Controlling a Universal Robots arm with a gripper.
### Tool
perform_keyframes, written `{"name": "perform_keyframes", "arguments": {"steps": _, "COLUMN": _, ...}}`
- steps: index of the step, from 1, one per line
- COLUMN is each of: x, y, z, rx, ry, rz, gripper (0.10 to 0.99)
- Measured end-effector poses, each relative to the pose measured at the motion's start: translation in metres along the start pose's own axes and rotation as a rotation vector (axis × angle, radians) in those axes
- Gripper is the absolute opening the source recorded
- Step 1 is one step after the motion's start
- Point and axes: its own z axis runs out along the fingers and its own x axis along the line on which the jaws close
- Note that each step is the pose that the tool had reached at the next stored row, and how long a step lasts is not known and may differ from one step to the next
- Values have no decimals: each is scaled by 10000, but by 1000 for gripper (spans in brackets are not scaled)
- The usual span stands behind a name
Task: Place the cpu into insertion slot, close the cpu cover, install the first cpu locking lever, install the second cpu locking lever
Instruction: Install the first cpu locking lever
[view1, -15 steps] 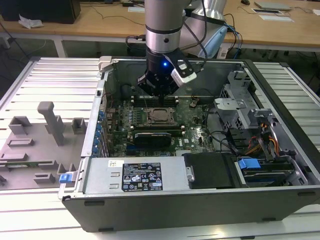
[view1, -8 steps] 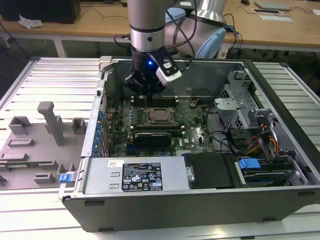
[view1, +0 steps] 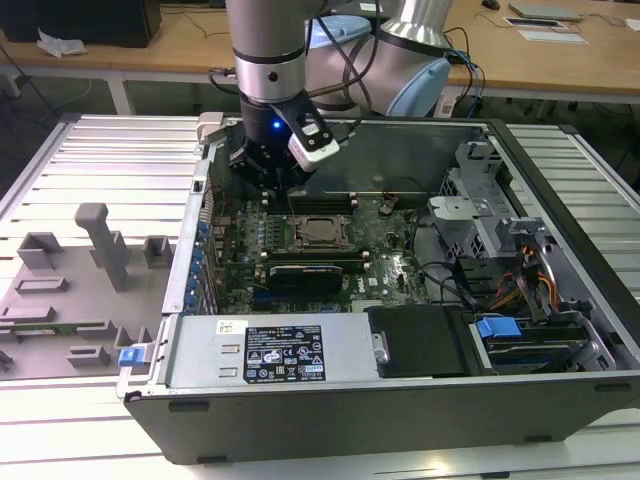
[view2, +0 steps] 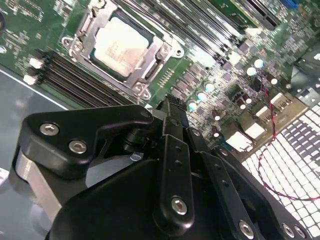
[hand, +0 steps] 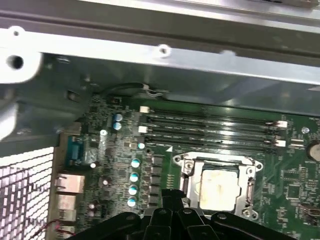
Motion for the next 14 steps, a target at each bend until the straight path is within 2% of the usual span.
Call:
{"name": "perform_keyframes", "arguments": {"steps": 1, "x": 4, "y": 0, "z": 0, "rx": -60, "ry": -28, "rz": 2, "gripper": 106}}
{"name": "perform_keyframes", "arguments": {"steps": 2, "x": 12, "y": 1, "z": 0, "rx": -179, "ry": -78, "rz": 7, "gripper": 106}}
{"name": "perform_keyframes", "arguments": {"steps": 11, "x": 103, "y": 15, "z": -1, "rx": -721, "ry": -335, "rz": 36, "gripper": 106}}
{"name": "perform_keyframes", "arguments": {"steps": 13, "x": 122, "y": 17, "z": -2, "rx": -867, "ry": -395, "rz": 44, "gripper": 106}}
{"name": "perform_keyframes", "arguments": {"steps": 14, "x": 132, "y": 18, "z": -2, "rx": -971, "ry": -432, "rz": 47, "gripper": 106}}
